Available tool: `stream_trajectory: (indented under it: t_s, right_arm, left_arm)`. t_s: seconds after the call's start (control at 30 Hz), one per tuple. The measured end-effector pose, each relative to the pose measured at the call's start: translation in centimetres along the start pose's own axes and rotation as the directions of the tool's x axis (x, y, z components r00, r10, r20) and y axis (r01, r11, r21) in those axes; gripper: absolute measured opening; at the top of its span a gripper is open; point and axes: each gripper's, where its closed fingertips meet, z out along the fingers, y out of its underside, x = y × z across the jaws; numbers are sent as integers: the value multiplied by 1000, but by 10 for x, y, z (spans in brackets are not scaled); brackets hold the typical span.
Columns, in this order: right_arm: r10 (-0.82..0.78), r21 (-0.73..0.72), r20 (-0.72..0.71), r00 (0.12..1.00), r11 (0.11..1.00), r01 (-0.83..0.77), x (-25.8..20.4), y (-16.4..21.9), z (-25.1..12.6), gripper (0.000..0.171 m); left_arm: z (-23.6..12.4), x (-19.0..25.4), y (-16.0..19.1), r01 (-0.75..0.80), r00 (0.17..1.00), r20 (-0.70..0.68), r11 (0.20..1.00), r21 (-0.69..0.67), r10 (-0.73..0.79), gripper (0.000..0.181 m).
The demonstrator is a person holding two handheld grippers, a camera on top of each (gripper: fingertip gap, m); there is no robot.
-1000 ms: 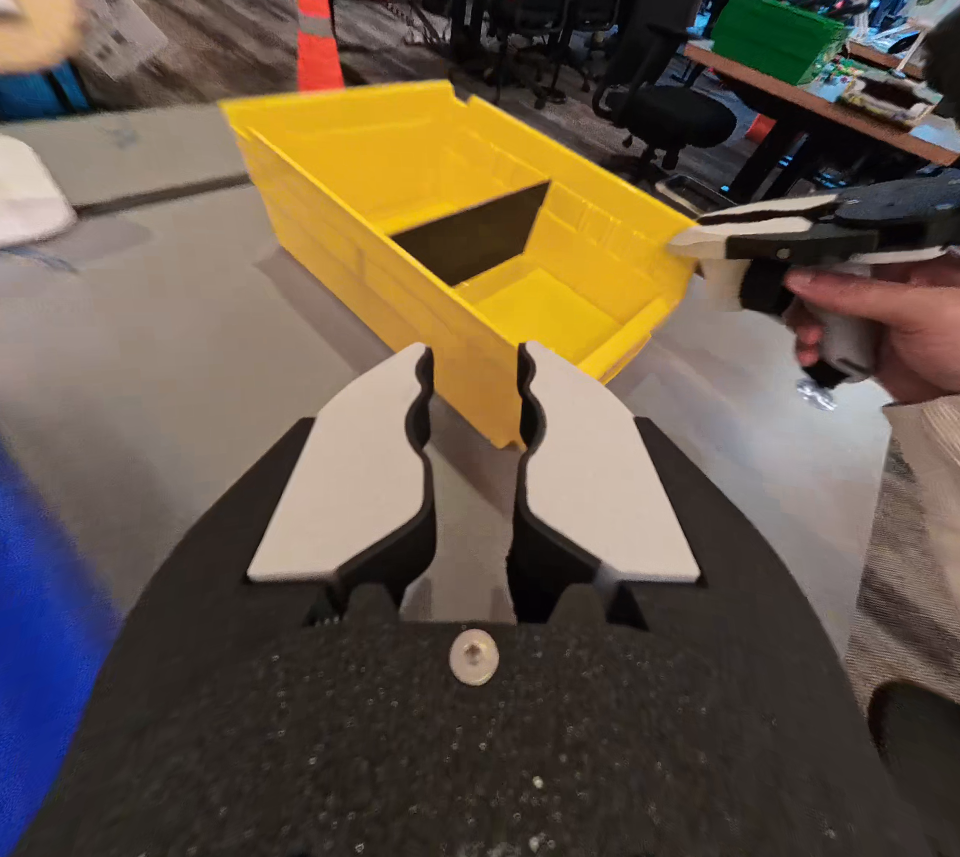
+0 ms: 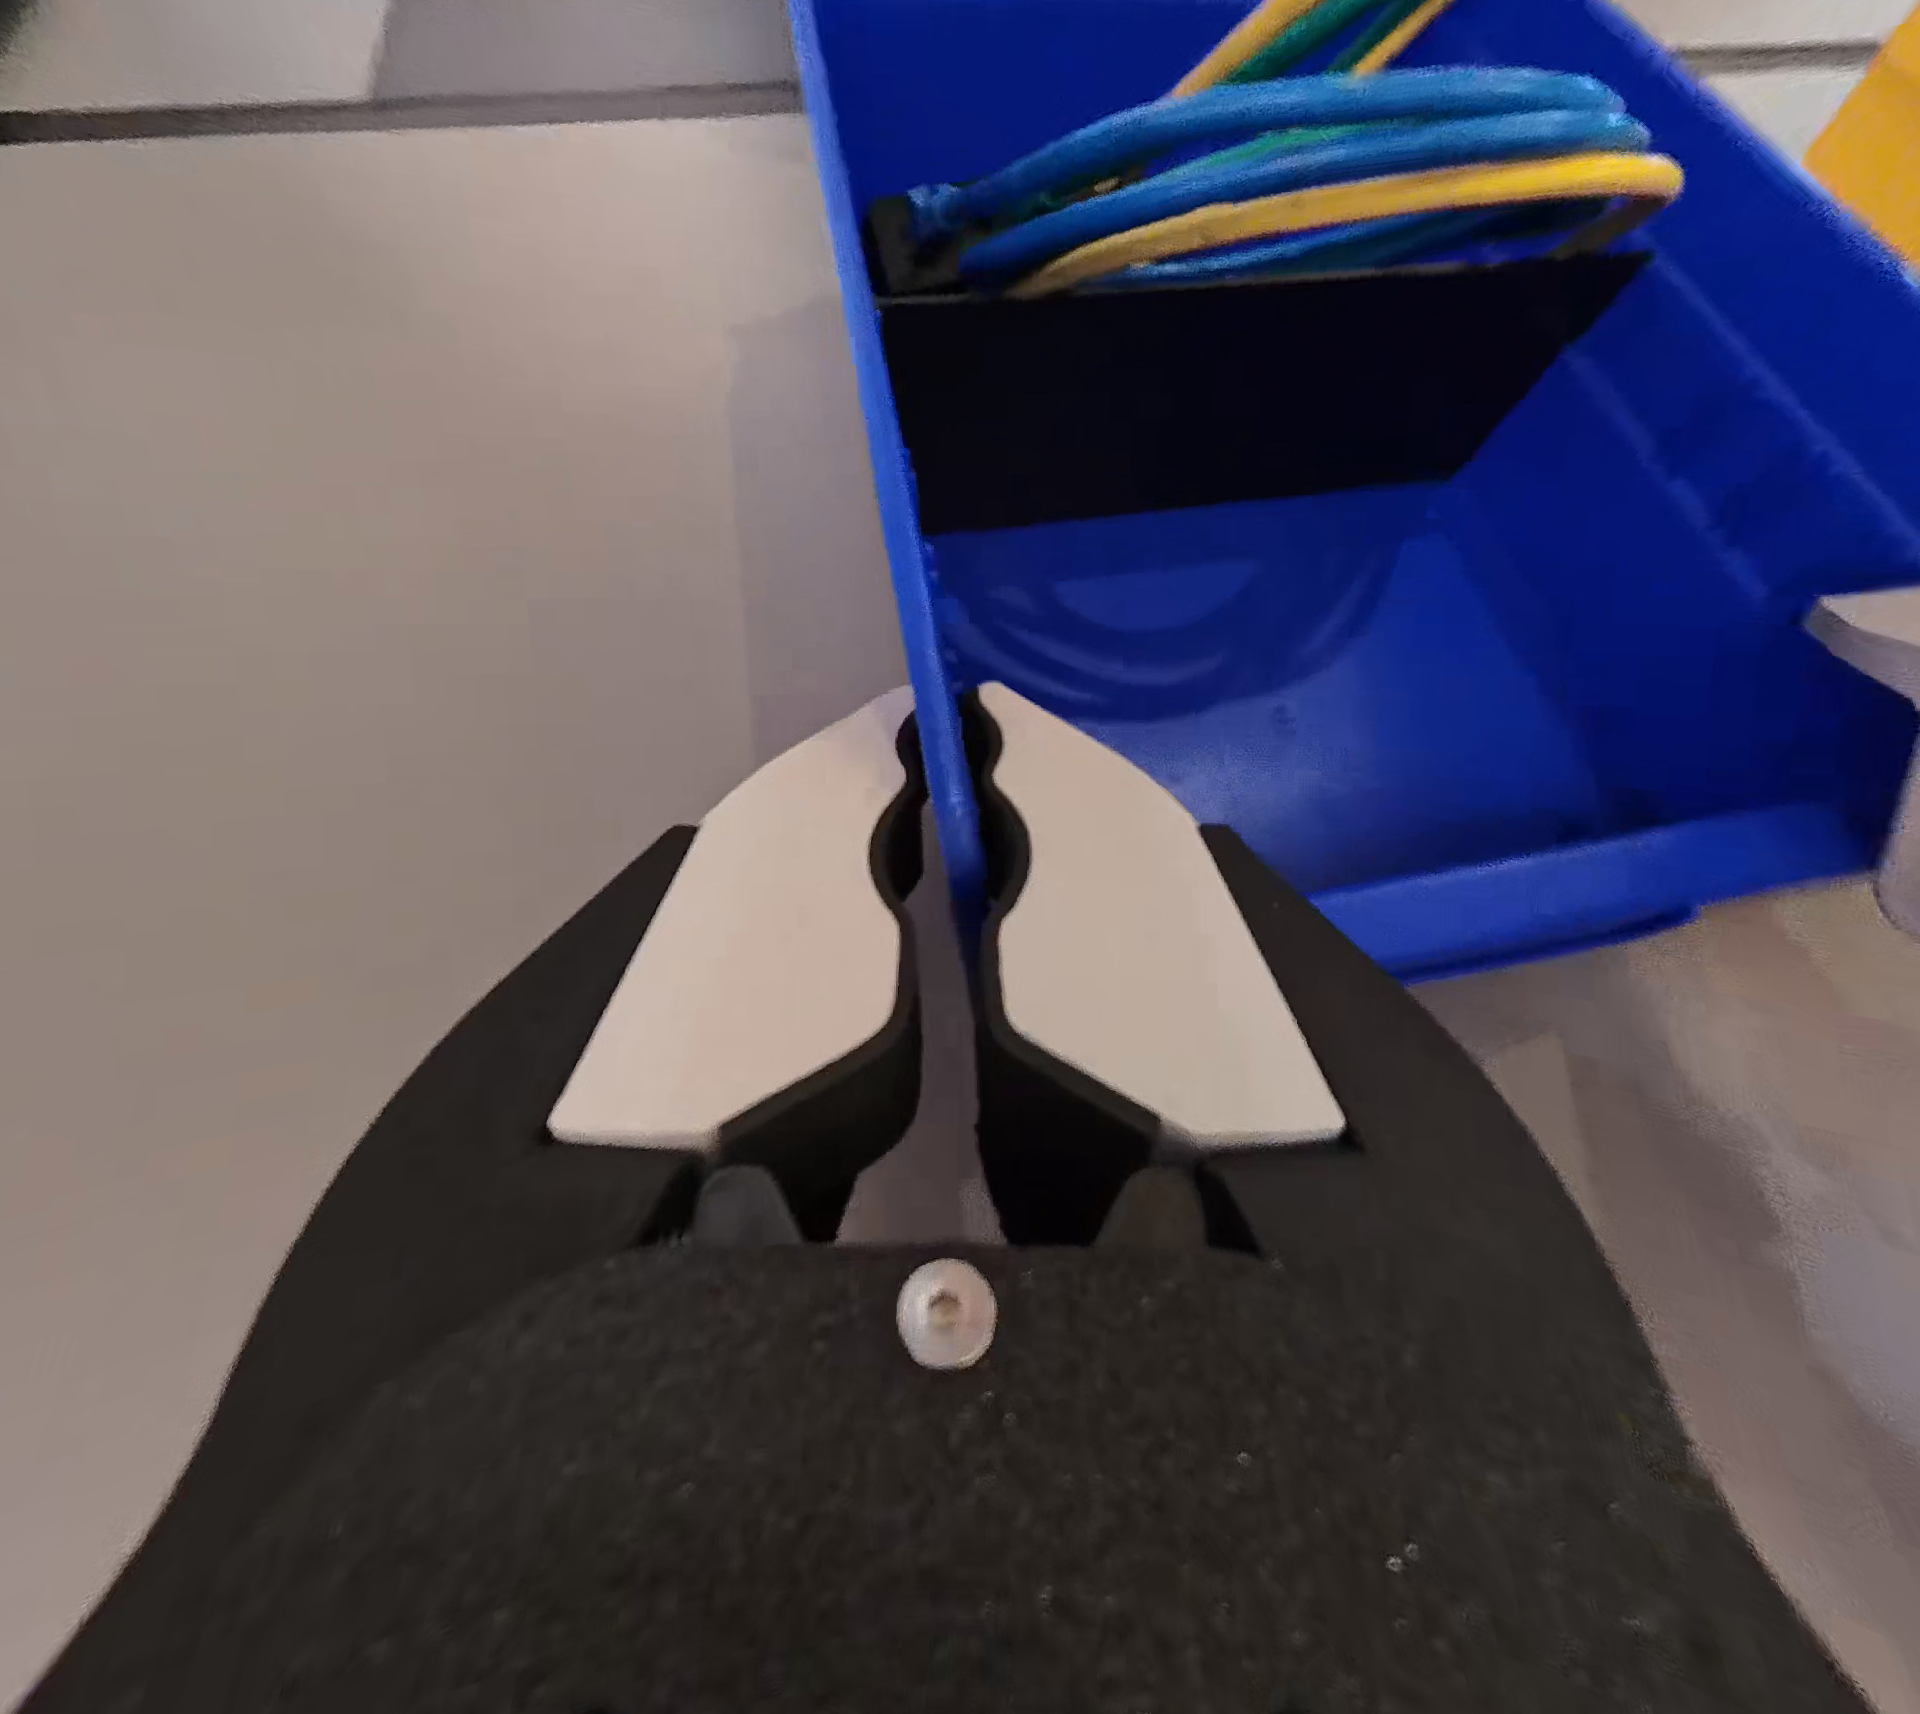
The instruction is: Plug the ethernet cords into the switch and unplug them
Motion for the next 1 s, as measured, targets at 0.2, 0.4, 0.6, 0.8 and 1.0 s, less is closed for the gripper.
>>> stream_trajectory:
  t_s: [0.2,0.4,0.6,0.8,1.0]
  right_arm:
    - [-18,80,33,999,997,15,-66,-25,5,4]
    - [-106,80,85,991,992,99,-157,-31,19,5]
    - [-172,30,101,980,985,170,-203,3,43,9]
    - [-160,83,196,967,986,146,-209,4,42,18]
    - [-350,67,414,840,932,356,-204,13,20,33]
  left_arm:
    - [-35,-71,-31,-26,995,100,992,124,14,4]
    - [-48,-159,-13,56,993,96,993,103,-66,3]
    - [-31,-206,16,74,994,74,997,16,-75,4]
    - [-24,-209,14,125,991,43,991,47,-127,4]
    - [-30,-211,15,100,989,101,994,50,-104,18]
